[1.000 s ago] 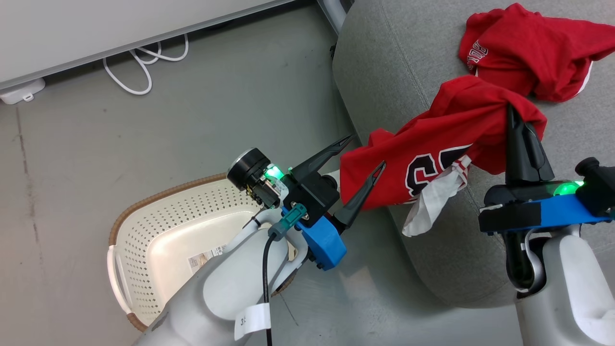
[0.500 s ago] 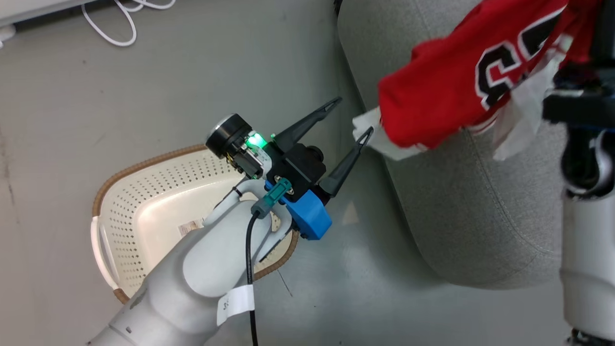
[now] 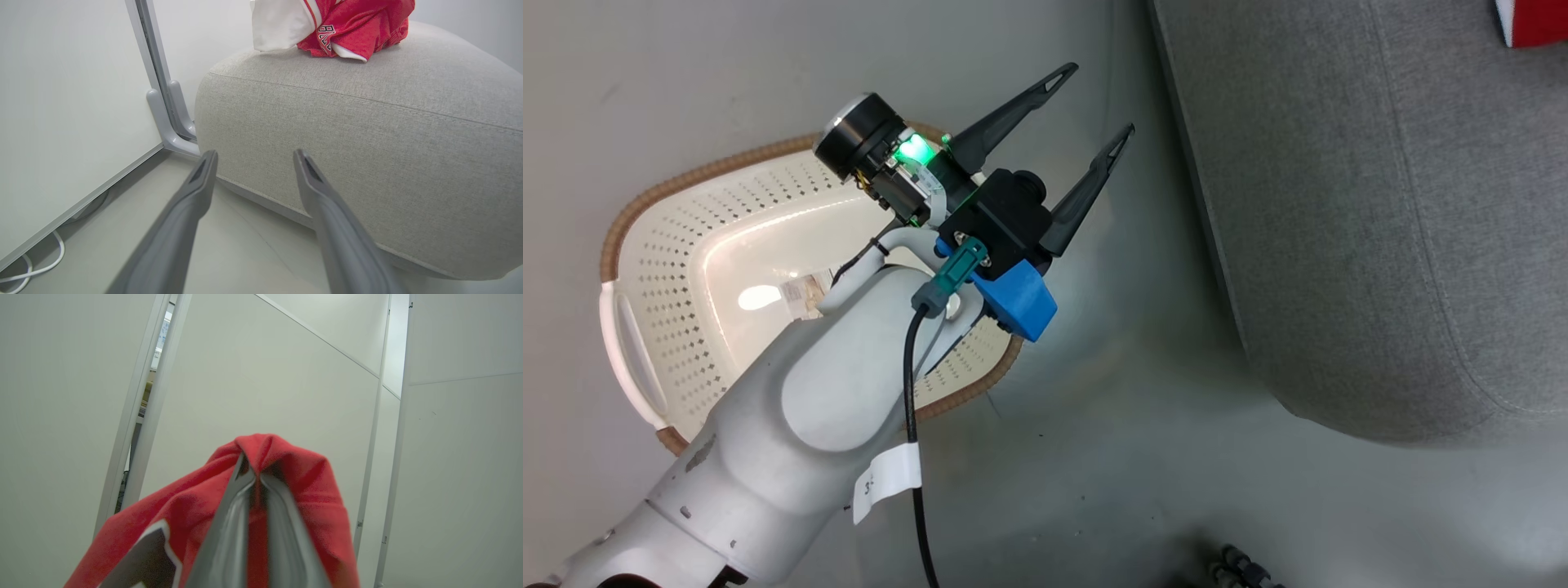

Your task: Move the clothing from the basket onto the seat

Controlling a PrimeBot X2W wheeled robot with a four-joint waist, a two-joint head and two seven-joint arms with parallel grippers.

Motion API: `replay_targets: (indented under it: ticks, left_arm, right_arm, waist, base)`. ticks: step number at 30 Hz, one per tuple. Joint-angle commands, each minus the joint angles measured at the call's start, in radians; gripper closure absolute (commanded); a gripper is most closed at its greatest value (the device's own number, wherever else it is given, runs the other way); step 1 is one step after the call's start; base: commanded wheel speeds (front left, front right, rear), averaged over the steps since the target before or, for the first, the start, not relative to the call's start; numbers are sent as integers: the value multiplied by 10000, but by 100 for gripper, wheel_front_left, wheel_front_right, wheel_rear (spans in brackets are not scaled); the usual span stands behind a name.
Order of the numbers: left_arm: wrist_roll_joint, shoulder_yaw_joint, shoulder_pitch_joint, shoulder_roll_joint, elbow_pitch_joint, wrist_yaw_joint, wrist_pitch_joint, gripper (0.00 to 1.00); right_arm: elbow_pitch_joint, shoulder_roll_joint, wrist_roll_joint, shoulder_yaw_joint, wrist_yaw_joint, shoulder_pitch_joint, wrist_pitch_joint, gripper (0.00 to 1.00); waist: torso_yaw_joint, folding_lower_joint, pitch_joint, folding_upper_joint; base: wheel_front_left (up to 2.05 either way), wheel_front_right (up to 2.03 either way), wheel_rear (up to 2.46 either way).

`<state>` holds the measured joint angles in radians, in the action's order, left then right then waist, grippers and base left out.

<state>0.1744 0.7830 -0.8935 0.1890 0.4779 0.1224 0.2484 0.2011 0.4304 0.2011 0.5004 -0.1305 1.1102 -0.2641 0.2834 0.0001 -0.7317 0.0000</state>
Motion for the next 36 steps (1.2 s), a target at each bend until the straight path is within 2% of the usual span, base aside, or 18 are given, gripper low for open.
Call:
replay_targets:
  ticks: [1, 3, 5, 13, 21, 22, 23, 29, 36]
  left_arm:
    - [-19, -58, -163, 81, -70, -85, 10, 0]
    - [-50, -64, -201, 164, -189, -114, -31, 0]
    - [-51, -46, -207, 225, -270, -130, -52, 0]
    - [-29, 72, -193, 411, -603, -157, -170, 0]
    - [57, 115, -221, 531, -776, -224, -224, 0]
    - [71, 126, -195, 525, -760, -238, -214, 0]
    - [90, 129, -171, 509, -750, -248, -193, 0]
    - [286, 58, 124, 346, -612, -364, 21, 0]
    - [715, -489, 710, 113, -552, -695, 175, 0]
  right_arm:
    - [266, 55, -170, 28, -4, 38, -3, 100]
    - [909, 261, -347, 235, -3, -54, -4, 100]
    - [1605, 203, -642, 295, -3, -326, -4, 100]
    - [2870, -1186, -1663, 362, -3, -1140, -6, 100]
    - [3446, -1671, -1581, 211, -3, -1689, -4, 100]
    - [3373, -1694, -1504, 255, -3, -1751, -4, 94]
    - [3268, -1724, -1423, 288, -3, -1855, -5, 0]
    - [2285, -2019, -1106, 266, -3, -3189, -5, 0]
    - [1080, -2349, -1008, -365, -3, -4723, -4, 0]
  waist:
    - [-25, -1, -408, 0]
    - [-3, -1, -579, 0]
    - [22, -1, -696, 0]
    - [65, -1, -895, 0]
    - [21, -1, -900, 0]
    - [18, -1, -857, 0]
    - [11, -1, -795, 0]
    - [-2, -1, -62, 0]
    - [-99, -1, 1300, 0]
  base:
    - [0, 0, 0]
    - [0, 0, 0]
    - [0, 0, 0]
    - [0, 0, 0]
    - [0, 0, 0]
    - [0, 0, 0]
    - [0, 0, 0]
    - [0, 0, 0]
    - [0, 0, 0]
